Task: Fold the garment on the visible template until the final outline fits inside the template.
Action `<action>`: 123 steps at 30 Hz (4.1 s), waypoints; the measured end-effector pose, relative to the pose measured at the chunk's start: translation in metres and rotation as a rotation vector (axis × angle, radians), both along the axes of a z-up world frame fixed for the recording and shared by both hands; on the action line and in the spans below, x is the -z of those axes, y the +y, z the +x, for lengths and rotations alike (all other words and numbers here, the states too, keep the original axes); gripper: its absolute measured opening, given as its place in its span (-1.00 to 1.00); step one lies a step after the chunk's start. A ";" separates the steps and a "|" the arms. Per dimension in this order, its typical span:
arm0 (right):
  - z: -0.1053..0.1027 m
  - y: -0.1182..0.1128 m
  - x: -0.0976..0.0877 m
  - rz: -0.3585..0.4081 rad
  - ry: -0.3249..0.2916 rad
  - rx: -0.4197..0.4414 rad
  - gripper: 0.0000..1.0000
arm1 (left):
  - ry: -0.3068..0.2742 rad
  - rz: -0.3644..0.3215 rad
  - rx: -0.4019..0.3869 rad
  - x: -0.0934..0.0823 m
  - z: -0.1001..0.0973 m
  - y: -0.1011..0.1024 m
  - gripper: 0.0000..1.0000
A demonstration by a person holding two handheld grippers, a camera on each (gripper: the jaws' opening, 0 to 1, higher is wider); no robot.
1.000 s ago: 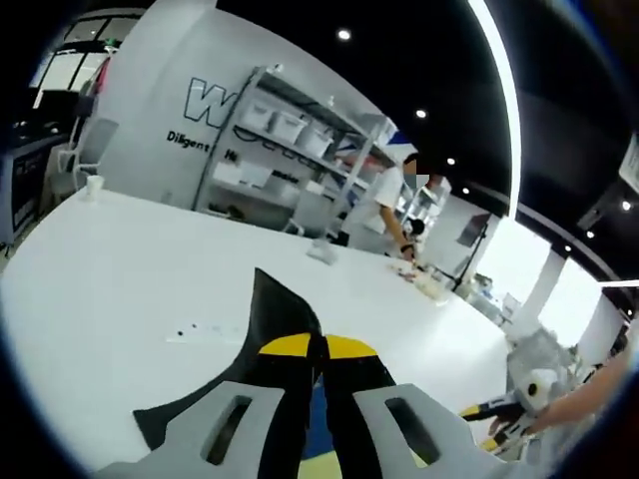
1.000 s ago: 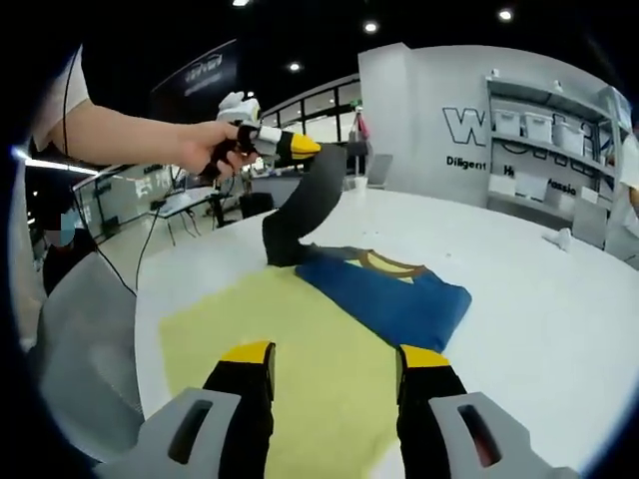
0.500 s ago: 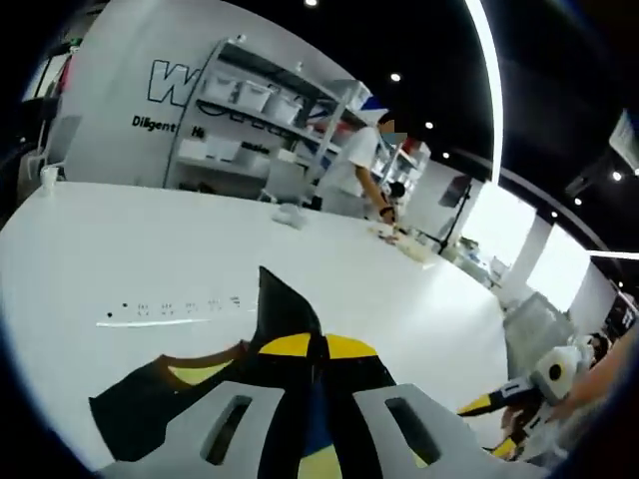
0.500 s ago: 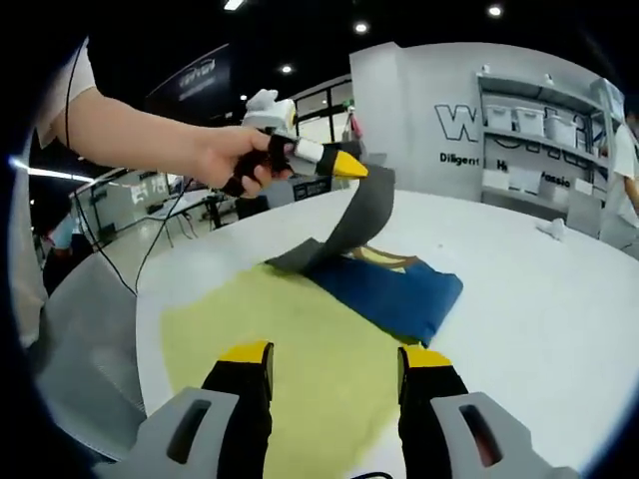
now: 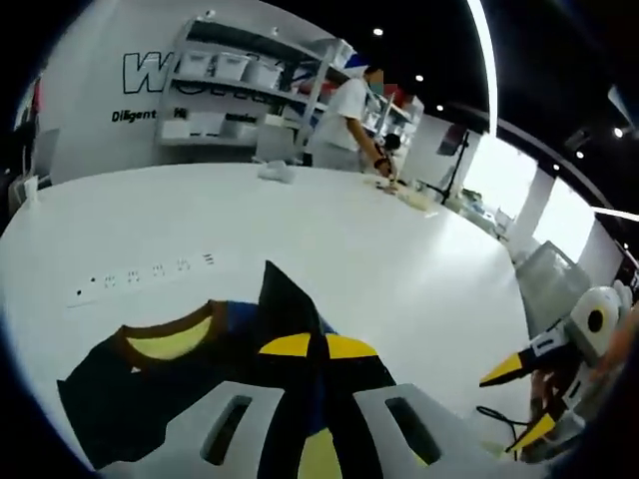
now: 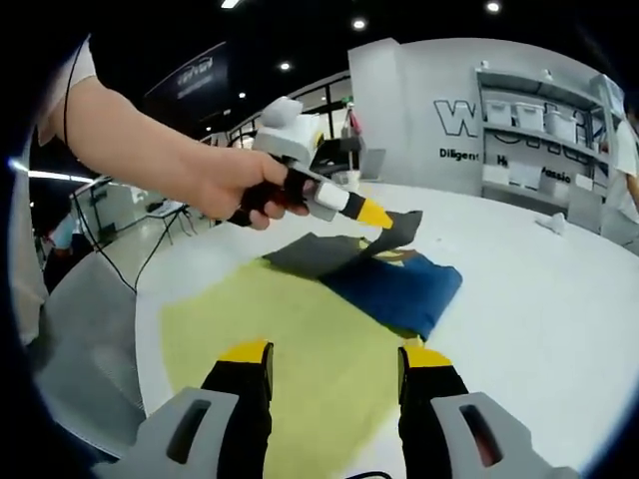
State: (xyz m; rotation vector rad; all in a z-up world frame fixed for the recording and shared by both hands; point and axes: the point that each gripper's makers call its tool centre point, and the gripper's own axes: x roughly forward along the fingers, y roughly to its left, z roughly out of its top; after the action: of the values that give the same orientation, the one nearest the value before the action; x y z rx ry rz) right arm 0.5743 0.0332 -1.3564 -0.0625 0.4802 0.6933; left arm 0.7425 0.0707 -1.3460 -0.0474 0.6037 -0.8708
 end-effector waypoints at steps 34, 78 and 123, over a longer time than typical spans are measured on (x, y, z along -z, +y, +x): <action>0.027 0.001 0.003 -0.015 0.017 -0.005 -0.09 | 0.048 -0.009 -0.017 0.010 -0.036 0.093 -0.75; 0.115 0.013 0.066 -0.169 0.112 -0.035 -0.13 | 0.193 0.094 -0.349 0.086 -0.028 0.246 -0.82; 0.117 0.003 0.088 -0.222 0.156 -0.045 -0.17 | 0.039 0.177 -0.179 0.075 -0.016 0.241 -0.57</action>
State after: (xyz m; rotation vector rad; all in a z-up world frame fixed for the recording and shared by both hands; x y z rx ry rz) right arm 0.6909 0.0367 -1.4442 -0.2295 0.7061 0.6903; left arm 0.7264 0.3113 -1.4214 0.0417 0.7005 -0.6423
